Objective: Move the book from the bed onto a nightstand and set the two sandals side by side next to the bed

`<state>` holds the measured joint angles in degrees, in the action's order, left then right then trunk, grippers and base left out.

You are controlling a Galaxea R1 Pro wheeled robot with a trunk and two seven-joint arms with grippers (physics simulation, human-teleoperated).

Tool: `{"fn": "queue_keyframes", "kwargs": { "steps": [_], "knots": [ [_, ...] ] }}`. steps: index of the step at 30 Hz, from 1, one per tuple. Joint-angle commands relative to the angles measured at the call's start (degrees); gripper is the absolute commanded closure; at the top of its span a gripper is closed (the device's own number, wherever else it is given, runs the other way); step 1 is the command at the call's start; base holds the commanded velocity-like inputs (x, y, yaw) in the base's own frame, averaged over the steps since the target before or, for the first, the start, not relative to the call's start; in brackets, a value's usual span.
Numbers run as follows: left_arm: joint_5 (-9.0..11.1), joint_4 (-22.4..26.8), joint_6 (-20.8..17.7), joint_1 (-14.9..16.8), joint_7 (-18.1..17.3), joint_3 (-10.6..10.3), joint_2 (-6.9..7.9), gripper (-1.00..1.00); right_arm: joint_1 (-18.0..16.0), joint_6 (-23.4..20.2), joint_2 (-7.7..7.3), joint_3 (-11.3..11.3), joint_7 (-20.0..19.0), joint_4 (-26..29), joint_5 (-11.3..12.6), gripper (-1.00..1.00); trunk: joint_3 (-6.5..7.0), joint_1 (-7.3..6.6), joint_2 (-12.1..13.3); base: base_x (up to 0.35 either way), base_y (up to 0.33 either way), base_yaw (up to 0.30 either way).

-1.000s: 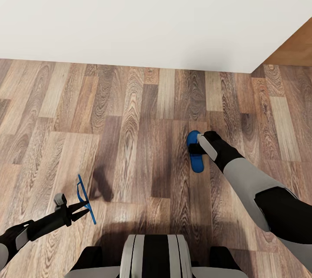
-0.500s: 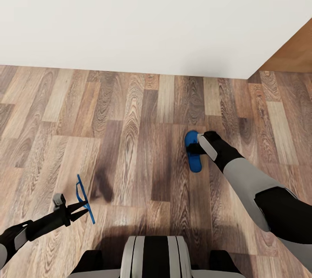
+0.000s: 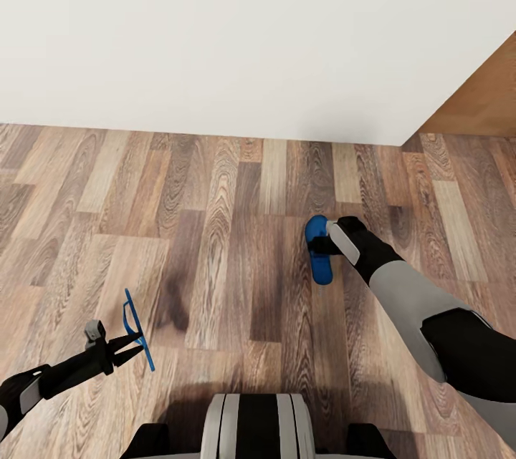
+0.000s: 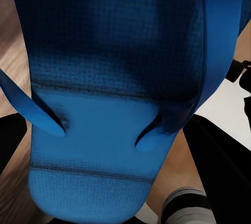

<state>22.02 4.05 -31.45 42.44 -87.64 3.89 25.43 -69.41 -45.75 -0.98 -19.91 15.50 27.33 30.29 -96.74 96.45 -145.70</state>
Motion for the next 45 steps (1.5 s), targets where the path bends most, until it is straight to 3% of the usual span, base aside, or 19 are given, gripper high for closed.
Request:
{"fn": "queue_keyframes", "kwargs": {
  "steps": [1, 45],
  "knots": [
    [-0.5, 0.0, -0.6, 0.0, -0.3, 0.3, 0.12, 1.00, 0.0, -0.1, -0.07, -0.4, 0.5, 0.1, 0.7, 1.00, 0.20, -0.03, 0.0, 0.000, 0.000, 0.000],
    [-0.5, -0.4, -0.5, 0.0, 0.5, 0.3, 0.41, 1.00, 0.2, 0.0, 0.27, -0.8, 0.5, -0.8, 0.6, 1.00, 9.95, -1.17, 0.6, 0.000, 0.000, 0.000]
  ]
}}
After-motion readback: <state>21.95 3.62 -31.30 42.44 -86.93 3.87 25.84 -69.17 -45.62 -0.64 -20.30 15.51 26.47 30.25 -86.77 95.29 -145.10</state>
